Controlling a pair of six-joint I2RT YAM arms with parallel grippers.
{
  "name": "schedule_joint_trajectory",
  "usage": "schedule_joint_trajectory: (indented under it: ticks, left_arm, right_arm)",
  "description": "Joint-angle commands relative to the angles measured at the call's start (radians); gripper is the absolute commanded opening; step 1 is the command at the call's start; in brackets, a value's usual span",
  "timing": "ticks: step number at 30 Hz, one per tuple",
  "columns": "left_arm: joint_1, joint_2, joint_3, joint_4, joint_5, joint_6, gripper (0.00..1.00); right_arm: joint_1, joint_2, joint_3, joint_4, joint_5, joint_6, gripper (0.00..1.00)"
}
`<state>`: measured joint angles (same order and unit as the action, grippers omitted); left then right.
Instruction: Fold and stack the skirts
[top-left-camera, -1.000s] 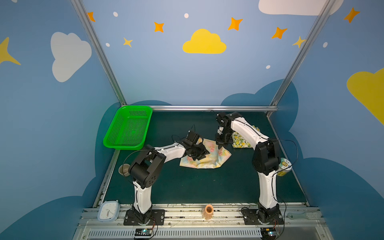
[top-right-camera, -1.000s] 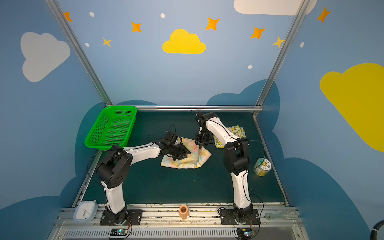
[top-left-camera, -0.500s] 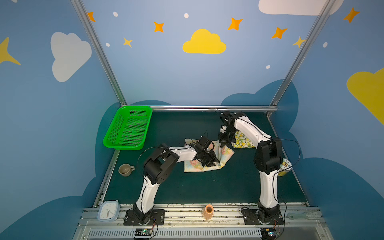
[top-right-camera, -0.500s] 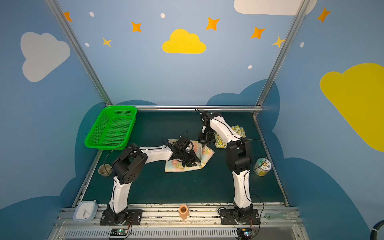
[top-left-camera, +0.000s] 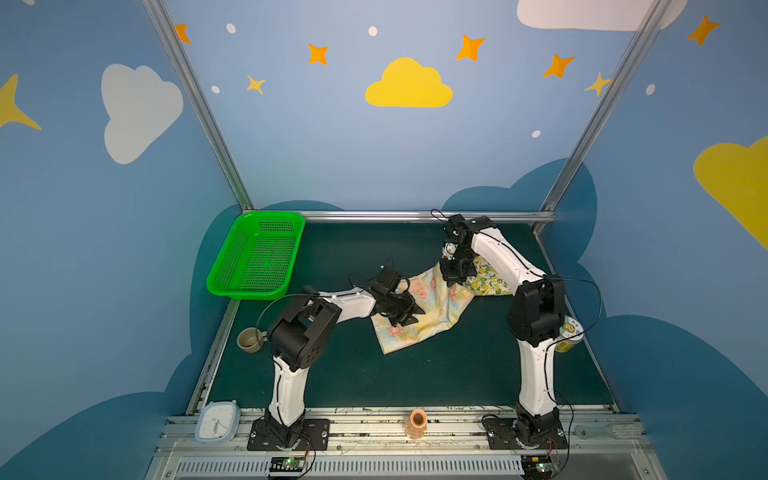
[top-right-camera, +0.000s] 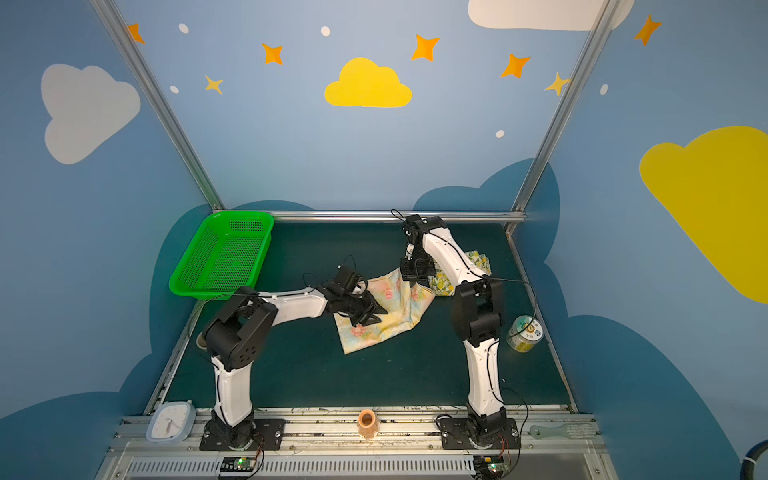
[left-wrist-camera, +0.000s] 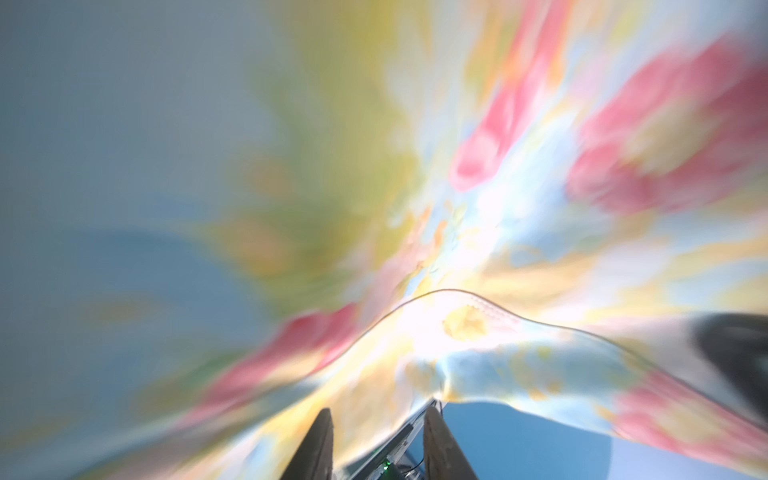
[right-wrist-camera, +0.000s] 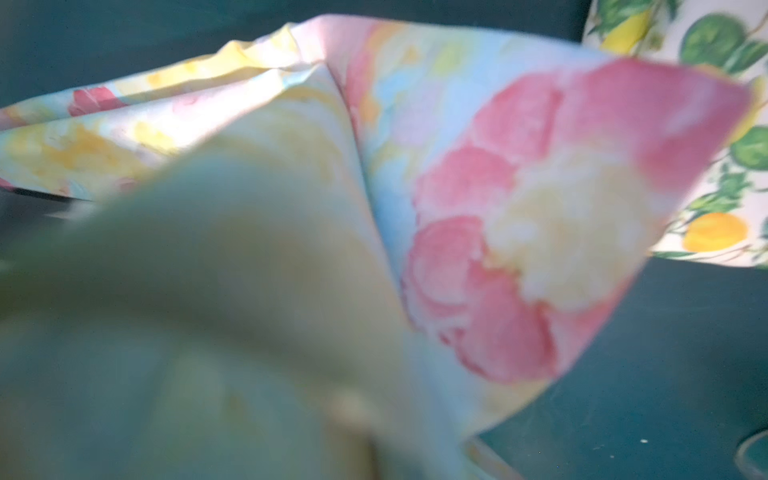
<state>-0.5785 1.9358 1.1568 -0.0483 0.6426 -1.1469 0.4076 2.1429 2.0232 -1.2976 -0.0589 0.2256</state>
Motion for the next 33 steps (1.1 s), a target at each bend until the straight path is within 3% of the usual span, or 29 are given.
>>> schedule_joint_trajectory:
  ticks: [1,6,18,25,33]
  left_arm:
    - [0.059,-0.086,-0.035,-0.131,-0.012,0.117,0.37]
    - [0.098,-0.124,-0.083,-0.206,-0.029,0.205,0.38]
    - [0.047,-0.024,-0.158,-0.054,-0.034,0.150,0.36]
    - [0.001,0.024,-0.188,0.046,-0.027,0.086,0.35]
    - [-0.031,0.049,-0.236,0.135,-0.034,0.025,0.35]
  right_arm:
    - [0.007,-0.015,0.039,-0.019,0.070,-0.038,0.00]
    - [0.026,-0.012,0.069,-0.025,0.116,-0.062,0.00]
    - [0.112,0.052,0.191,-0.091,0.206,-0.047,0.00]
    - [0.161,0.073,0.196,-0.118,0.158,0.065,0.00]
    - [0.201,0.062,0.097,-0.040,-0.028,0.211,0.00]
